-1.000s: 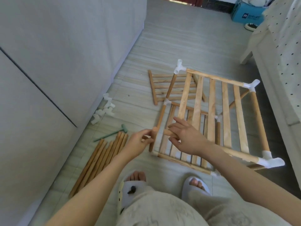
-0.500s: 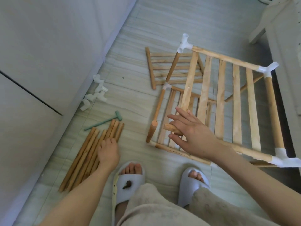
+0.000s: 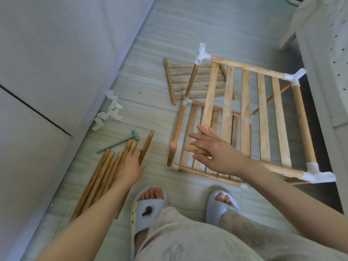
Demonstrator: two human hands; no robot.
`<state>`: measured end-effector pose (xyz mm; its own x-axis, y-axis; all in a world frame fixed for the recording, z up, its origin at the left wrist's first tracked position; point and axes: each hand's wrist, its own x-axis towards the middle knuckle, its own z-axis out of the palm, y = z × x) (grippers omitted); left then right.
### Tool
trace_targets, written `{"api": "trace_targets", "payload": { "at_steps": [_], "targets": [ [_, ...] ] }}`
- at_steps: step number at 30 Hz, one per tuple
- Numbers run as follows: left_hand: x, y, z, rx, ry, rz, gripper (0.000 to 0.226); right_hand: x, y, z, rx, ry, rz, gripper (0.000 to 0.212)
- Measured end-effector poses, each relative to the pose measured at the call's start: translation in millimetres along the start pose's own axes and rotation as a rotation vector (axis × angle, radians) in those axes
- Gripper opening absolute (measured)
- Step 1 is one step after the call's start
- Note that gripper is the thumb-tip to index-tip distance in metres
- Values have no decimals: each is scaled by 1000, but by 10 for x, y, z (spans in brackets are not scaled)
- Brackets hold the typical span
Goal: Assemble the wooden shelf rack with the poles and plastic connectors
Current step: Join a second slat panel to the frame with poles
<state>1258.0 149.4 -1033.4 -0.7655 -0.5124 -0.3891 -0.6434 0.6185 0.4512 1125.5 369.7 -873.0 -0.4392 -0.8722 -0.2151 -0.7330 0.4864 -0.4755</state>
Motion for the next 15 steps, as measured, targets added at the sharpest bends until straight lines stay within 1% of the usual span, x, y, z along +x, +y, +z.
{"api": "trace_targets", "payload": {
  "at_steps": [2, 4, 6, 8, 10, 12, 14, 15],
  "targets": [
    [-32, 156, -221, -104, 27, 41, 48, -28, -32, -26, 64, -32, 20, 32],
    [-81, 333, -458, -225, 22, 80, 47, -76, -63, -20, 85, -67, 19, 35],
    [-130, 513, -677, -385, -18, 110, 45, -133, -104, 7, 77, -107, 4, 37],
    [-171, 683, -861, -568, -66, 103, 43, -180, -140, 29, 56, -120, -9, 39],
    [-194, 827, -1004, -713, -120, 72, 38, -195, -160, 40, 34, -67, -13, 41],
    [-188, 974, -1104, -847, -162, 63, 32, -170, -147, 15, 31, 49, 6, 41],
    [-149, 1097, -1160, -946, -149, 25, 27, -89, -91, -30, -37, 140, 31, 42],
    [-120, 1152, -1172, -983, -136, -5, 23, -34, -42, -51, -107, 158, 46, 44]
  ]
}}
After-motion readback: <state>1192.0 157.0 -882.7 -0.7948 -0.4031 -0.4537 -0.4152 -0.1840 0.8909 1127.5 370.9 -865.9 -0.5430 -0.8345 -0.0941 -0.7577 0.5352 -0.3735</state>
